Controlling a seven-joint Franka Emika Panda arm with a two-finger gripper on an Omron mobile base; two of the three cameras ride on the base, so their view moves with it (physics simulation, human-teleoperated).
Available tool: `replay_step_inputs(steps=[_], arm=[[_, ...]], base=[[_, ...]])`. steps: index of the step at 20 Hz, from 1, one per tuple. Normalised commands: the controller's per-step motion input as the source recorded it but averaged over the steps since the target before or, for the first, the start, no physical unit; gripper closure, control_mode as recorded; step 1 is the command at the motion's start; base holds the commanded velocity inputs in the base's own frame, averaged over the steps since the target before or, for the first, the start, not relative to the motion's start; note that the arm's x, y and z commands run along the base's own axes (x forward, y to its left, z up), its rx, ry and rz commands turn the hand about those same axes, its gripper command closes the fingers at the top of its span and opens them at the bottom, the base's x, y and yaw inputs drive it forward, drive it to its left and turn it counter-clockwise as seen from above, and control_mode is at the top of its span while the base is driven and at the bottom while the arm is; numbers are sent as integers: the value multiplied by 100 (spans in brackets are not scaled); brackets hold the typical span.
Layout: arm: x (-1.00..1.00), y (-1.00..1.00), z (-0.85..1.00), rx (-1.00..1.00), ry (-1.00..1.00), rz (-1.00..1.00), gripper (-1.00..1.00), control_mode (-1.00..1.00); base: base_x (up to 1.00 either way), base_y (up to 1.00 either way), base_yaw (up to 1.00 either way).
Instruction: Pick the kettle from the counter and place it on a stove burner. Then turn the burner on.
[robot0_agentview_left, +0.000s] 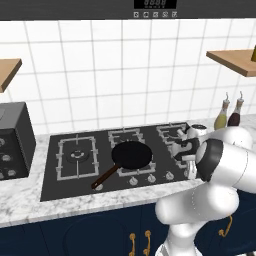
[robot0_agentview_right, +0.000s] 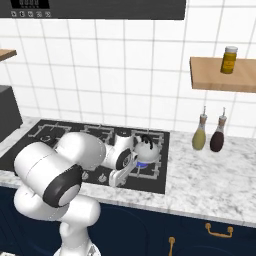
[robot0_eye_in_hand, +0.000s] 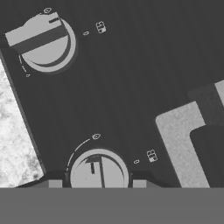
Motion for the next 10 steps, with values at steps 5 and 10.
replay_step_inputs(steps=[5, 10], arm=[[0, 0, 0, 0, 0, 0, -100, -100], [1, 0, 0, 0, 0, 0, -100, -100]], base=[[0, 0, 0], [0, 0, 0]])
